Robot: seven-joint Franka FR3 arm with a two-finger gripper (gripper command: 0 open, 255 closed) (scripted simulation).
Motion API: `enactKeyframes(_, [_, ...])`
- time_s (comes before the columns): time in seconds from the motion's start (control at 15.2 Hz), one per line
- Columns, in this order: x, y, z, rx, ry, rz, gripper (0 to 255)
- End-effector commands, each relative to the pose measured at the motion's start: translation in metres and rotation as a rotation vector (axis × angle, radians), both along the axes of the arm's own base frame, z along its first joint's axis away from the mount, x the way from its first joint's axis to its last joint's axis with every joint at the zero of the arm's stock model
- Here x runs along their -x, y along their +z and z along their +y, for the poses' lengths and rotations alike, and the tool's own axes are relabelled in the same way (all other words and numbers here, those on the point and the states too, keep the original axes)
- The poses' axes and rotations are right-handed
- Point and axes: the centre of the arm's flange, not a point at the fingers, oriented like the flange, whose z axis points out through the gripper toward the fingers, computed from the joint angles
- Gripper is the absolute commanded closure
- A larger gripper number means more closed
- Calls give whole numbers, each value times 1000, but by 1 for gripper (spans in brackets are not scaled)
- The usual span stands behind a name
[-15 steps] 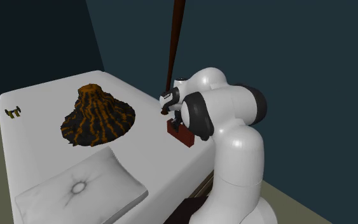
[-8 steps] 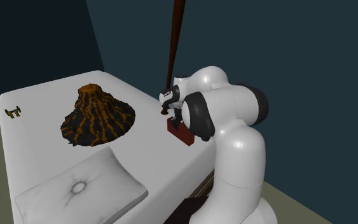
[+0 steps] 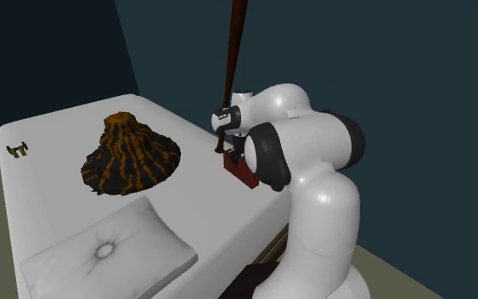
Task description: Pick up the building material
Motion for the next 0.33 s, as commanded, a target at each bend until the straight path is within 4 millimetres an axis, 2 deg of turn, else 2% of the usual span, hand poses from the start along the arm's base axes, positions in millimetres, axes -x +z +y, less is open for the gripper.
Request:
enactKeyframes(0.0, [0,12,-1,0,0,-1,255])
enactKeyframes(0.13, [0,22,-1,0,0,-1,255])
enactKeyframes(0.26, [0,23,-1,0,0,-1,255])
